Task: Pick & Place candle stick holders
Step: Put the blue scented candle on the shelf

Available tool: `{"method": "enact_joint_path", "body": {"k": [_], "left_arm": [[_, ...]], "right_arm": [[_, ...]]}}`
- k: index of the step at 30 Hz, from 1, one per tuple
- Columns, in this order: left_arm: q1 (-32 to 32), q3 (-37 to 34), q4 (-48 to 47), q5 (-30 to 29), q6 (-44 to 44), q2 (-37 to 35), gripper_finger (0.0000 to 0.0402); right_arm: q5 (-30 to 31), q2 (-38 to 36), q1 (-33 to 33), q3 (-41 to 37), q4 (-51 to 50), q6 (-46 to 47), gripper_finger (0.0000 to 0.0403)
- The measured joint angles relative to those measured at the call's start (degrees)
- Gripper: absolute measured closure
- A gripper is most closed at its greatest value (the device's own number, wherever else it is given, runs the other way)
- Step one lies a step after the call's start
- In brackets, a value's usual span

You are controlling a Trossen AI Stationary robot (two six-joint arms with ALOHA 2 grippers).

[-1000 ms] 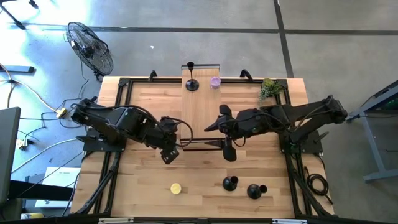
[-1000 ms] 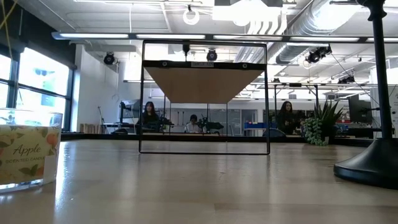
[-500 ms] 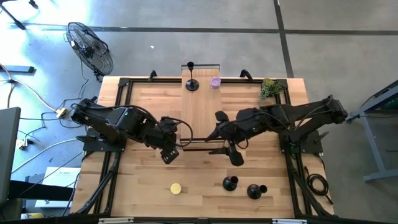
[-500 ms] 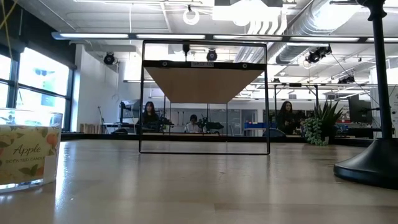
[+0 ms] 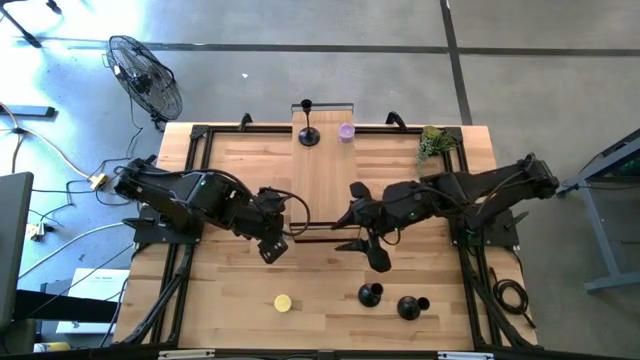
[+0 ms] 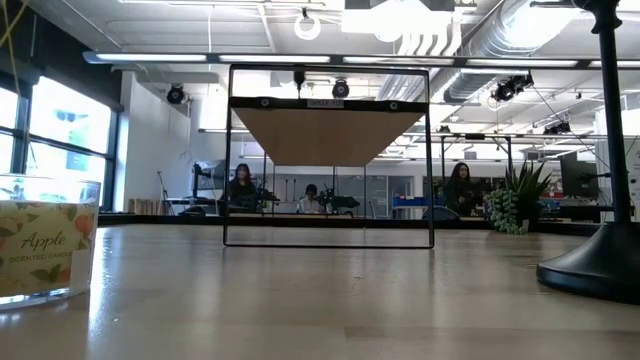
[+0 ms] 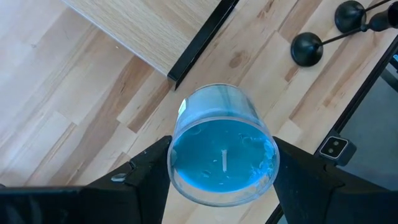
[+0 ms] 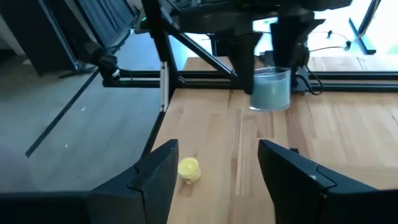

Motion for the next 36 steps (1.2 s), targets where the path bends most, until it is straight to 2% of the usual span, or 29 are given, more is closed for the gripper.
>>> {"method": "enact_joint_path", "body": {"k": [27, 31, 36], "left_arm": [[0.0, 0.0, -0.22, 0.19, -0.26, 0.0, 0.0176], [0.0, 0.0, -0.22, 0.19, -0.26, 0.0, 0.0176], [0.0, 0.0, -0.22, 0.21, -0.26, 0.0, 0.0176]], "right_arm": [[3.33, 0.0, 2.0, 0.0, 0.38, -1.88, 0.0187], [2.79, 0.0, 1.98, 0.0, 0.36, -1.82, 0.0187], [-1.36, 0.0, 2.0, 0.0, 2.76, -1.44, 0.0187]]}}
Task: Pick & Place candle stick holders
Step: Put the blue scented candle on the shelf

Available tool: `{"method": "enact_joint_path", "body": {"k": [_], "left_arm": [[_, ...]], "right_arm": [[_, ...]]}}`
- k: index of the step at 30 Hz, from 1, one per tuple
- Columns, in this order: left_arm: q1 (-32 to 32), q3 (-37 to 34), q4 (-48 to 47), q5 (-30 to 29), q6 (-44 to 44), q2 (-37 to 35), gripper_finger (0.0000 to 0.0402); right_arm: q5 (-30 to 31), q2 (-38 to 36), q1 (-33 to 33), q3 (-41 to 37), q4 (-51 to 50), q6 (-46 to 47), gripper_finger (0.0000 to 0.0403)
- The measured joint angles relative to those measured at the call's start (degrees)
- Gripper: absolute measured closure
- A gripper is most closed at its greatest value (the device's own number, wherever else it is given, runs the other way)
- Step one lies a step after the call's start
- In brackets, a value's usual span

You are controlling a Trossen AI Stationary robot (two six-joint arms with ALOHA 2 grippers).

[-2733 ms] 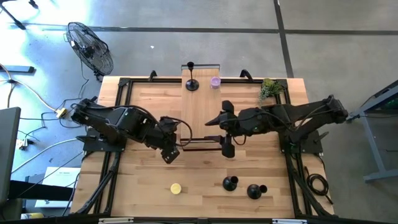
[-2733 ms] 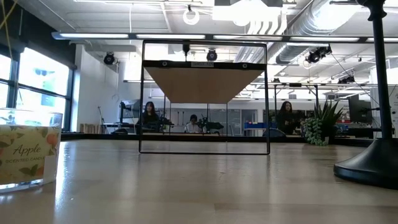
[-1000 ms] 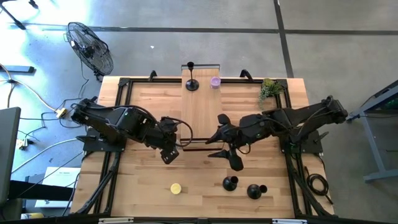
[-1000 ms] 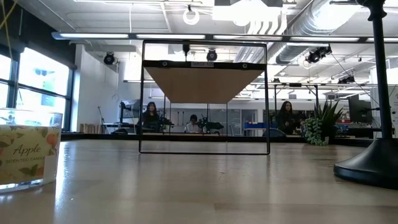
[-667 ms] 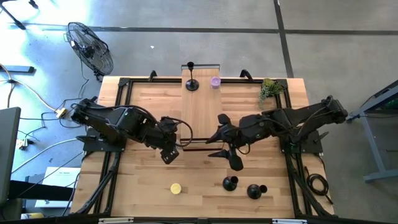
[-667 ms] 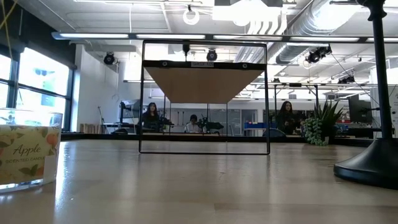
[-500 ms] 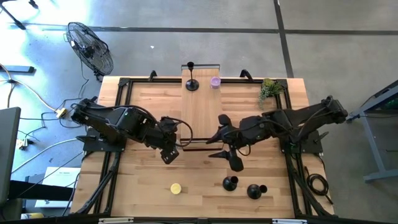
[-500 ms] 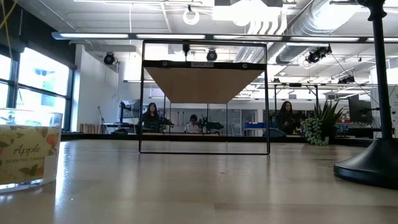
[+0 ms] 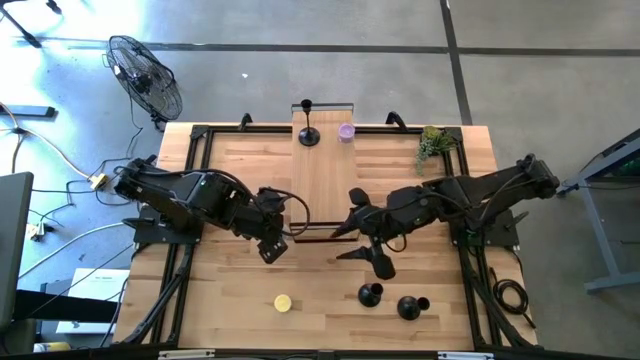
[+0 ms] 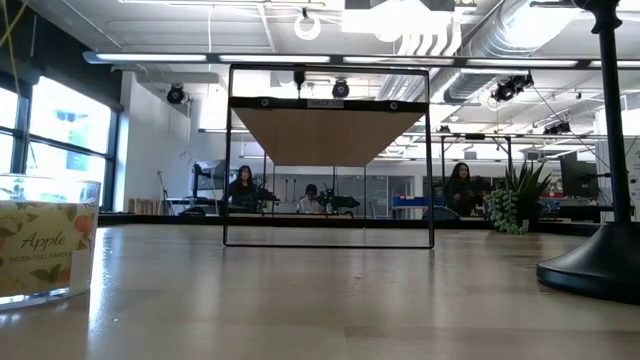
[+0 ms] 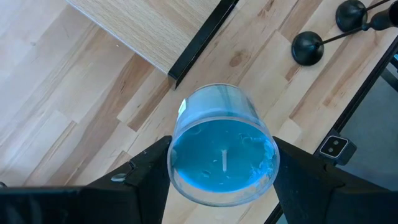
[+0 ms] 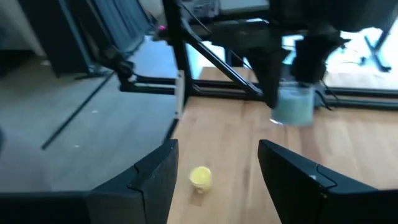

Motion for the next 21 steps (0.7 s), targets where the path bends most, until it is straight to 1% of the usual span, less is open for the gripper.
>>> {"method": "enact_joint_path", "body": {"k": [3, 5, 10, 12, 14, 17, 19, 21], "left_arm": [[0.0, 0.0, 0.0, 0.0, 0.0, 0.0, 0.0176], [0.0, 0.0, -0.02, 0.0, 0.0, 0.0, 0.0176], [0.0, 0.0, -0.29, 0.02, 0.0, 0.0, 0.0176], [-0.02, 0.0, -0.62, 0.0, 0.0, 0.0, 0.0176], [-0.01, 0.0, -1.29, 0.02, -0.01, 0.0, 0.0176], [0.0, 0.0, -1.94, 0.02, -0.19, 0.0, 0.0176], [0.0, 0.0, -1.95, 0.02, -0.17, 0.0, 0.0176], [0.0, 0.0, -1.92, 0.02, -0.2, 0.0, 0.0176]], "right_arm": [[-1.94, -0.02, 0.02, 0.0, 0.58, -0.01, 0.0187], [-1.84, -0.02, 0.02, 0.0, 0.66, 0.47, 0.0187], [2.17, -0.02, 0.69, 0.0, 0.76, 3.82, 0.0187], [5.69, -0.02, 2.25, 0.0, 0.8, 2.37, 0.0187], [9.9, -0.02, 4.39, 0.0, 1.88, -1.04, 0.0187], [19.63, -0.02, 6.87, 0.0, 2.6, -2.9, 0.0187], [24.49, -0.02, 7.85, 0.0, 2.69, -3.58, 0.0187], [25.46, -0.02, 8.08, 0.0, 2.77, -5.11, 0.0187]]}}
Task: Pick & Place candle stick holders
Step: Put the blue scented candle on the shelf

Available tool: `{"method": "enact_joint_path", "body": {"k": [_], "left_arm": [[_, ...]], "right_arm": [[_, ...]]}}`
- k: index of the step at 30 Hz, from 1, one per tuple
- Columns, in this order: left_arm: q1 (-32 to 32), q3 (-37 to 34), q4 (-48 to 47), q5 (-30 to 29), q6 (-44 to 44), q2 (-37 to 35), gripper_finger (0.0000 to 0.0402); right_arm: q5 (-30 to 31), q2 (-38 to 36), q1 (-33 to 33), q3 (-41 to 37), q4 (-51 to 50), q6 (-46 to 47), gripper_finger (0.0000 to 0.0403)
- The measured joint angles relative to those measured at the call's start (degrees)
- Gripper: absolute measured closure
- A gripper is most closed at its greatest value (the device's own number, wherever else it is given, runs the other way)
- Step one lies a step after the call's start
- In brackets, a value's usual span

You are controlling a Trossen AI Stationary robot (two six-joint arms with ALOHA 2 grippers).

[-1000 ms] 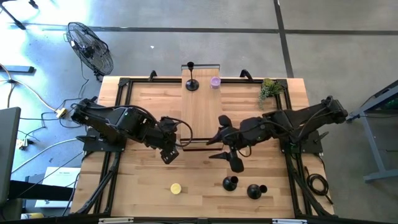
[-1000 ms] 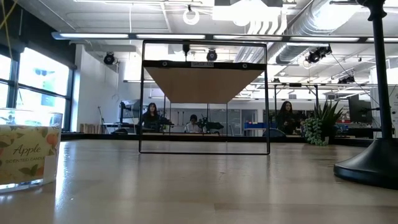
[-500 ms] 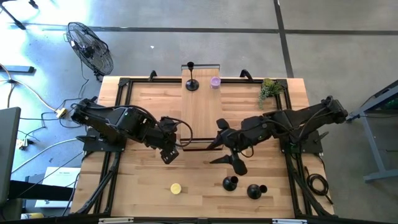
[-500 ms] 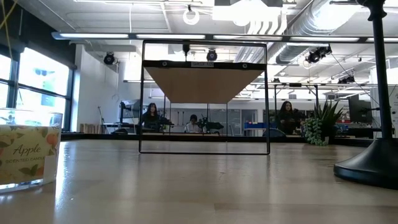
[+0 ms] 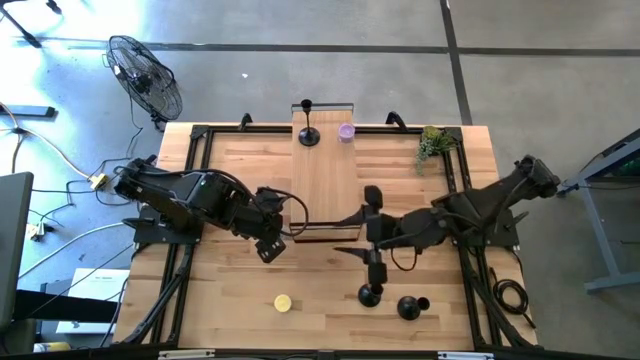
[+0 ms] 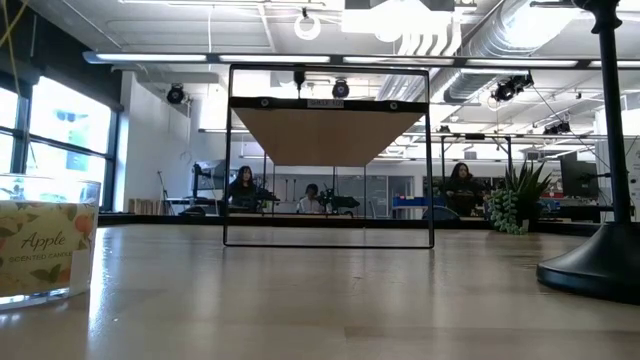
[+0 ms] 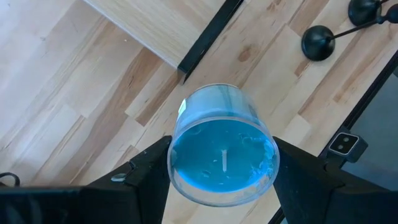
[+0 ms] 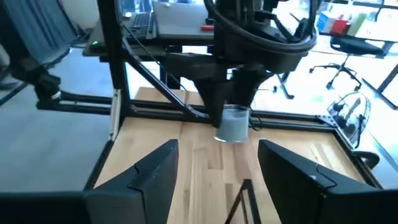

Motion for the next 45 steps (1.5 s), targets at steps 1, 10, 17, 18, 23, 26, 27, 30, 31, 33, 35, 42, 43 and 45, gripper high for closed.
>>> {"method": "enact_joint_path", "body": {"k": [1, 10, 17, 18, 23, 26, 27, 30, 31, 33, 35, 42, 43, 45], "left_arm": [[0.0, 0.0, -0.02, 0.0, 0.0, 0.0, 0.0176], [0.0, 0.0, 0.0, -0.04, 0.0, 0.0, 0.0176], [0.0, 0.0, 0.0, -0.04, 0.04, 0.0, 0.0176], [0.0, 0.0, 0.0, -0.04, 0.14, 0.0, 0.0176], [0.0, 0.0, 0.0, -0.04, 0.26, 0.0, 0.0176], [0.0, 0.0, 0.0, -0.04, 0.28, 0.0, 0.0176], [0.0, 0.0, 0.0, -0.04, 0.29, 0.0, 0.0176], [0.0, 0.0, 0.0, -0.04, 0.37, 0.0, 0.0176], [0.0, 0.0, 0.0, -0.04, 0.46, 0.0, 0.0176], [0.0, 0.0, 0.0, -0.04, 0.45, 0.0, 0.0176], [0.0, 0.0, 0.01, -0.04, 0.44, 0.0, 0.0176], [0.0, 0.0, 0.02, -0.15, 0.04, 0.0, 0.0176], [0.0, 0.0, 0.02, -0.15, 0.02, 0.0, 0.0176], [0.0, 0.0, 0.02, -0.16, 0.02, 0.0, 0.0176]], "right_arm": [[-0.79, 0.0, 0.04, 0.0, 0.18, -0.93, 0.0187], [-3.42, 0.0, -0.22, 0.0, 2.83, -2.34, 0.0187], [2.82, 0.0, -0.26, 0.0, 3.62, -1.89, 0.0187], [2.82, 0.0, -0.28, 0.0, 3.79, -2.9, 0.0187], [2.33, 0.0, -0.21, 0.0, 4.07, -8.16, 0.0187], [-0.5, 0.0, -0.14, 0.0, 4.05, -10.55, 0.0187], [-1.39, 0.0, -0.15, 0.0, 4.03, -10.8, 0.0187], [-3.12, 0.0, -0.15, 0.0, 3.44, -10.91, 0.0187], [-3.7, 0.0, -0.15, 0.0, 3.14, -10.94, 0.0187], [-4.67, -0.07, -0.26, 0.0, 2.14, -10.71, 0.0187], [-5.89, -0.07, -0.56, 0.0, 1.73, -10.42, 0.0187], [-10.12, -0.13, -1.15, 0.0, 2.07, -10.0, 0.0187], [-10.5, -0.13, -1.13, 0.0, 2.21, -10.35, 0.0187], [-11.4, -0.13, -1.12, 0.0, 2.34, -10.43, 0.0187]]}}
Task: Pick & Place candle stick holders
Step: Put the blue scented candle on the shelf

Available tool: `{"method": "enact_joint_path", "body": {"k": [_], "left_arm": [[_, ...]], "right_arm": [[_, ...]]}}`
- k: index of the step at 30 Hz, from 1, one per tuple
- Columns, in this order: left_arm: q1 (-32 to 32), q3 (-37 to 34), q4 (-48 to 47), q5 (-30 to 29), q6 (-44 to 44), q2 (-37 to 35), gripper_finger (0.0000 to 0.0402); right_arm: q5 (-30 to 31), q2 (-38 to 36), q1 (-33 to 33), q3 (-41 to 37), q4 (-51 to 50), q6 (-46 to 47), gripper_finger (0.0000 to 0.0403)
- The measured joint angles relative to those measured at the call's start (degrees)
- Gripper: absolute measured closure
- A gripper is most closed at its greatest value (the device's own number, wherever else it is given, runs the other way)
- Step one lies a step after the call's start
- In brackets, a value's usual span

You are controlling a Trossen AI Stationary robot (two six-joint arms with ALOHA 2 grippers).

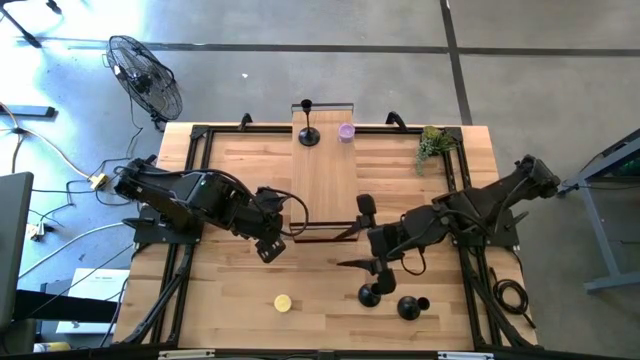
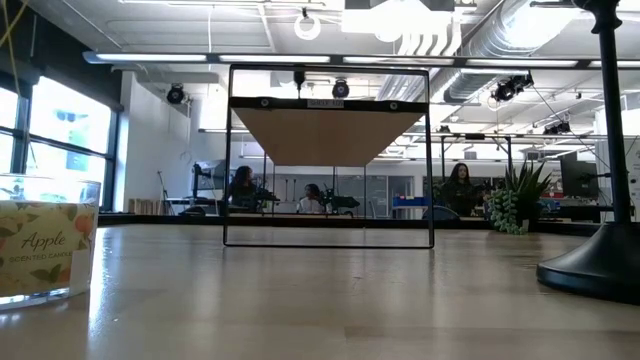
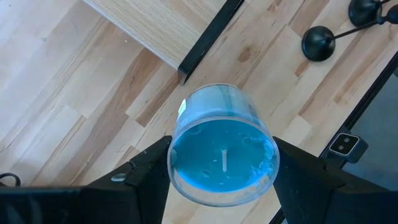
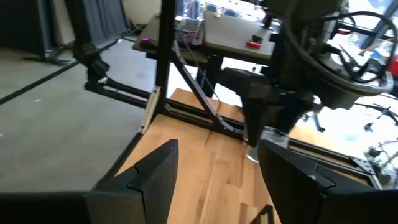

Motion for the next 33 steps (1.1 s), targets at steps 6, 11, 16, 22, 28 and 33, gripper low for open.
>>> {"method": "enact_joint_path", "body": {"k": [6, 11, 16, 22, 28, 33], "left_arm": [[0.0, 0.0, 0.0, -0.19, -0.02, -0.02, 0.0176], [0.0, 0.0, 0.02, -0.19, -0.04, 0.0, 0.0176], [0.0, 0.0, 0.02, -0.19, -0.07, -0.01, 0.0176], [0.0, 0.0, 0.02, -0.17, -0.37, -0.02, 0.0176], [0.0, 0.0, 0.05, -0.15, -0.31, -0.02, 0.0176], [0.0, 0.0, 0.6, -0.12, 1.51, -0.01, 0.0176]], "right_arm": [[-0.09, 0.0, -0.04, 0.0, -0.26, -0.18, 0.0165], [1.74, 0.0, 0.11, 0.0, -0.29, -0.69, 0.013], [3.85, 0.0, 0.12, 0.0, -0.45, 0.35, 0.0101], [4.59, -0.08, -0.24, 0.0, -0.44, 0.5, 0.0094], [8.77, -1.53, -0.26, 0.0, -1.34, 3.13, 0.0093], [8.19, -1.41, -0.68, 0.02, -3.53, 5.48, 0.0093]]}}
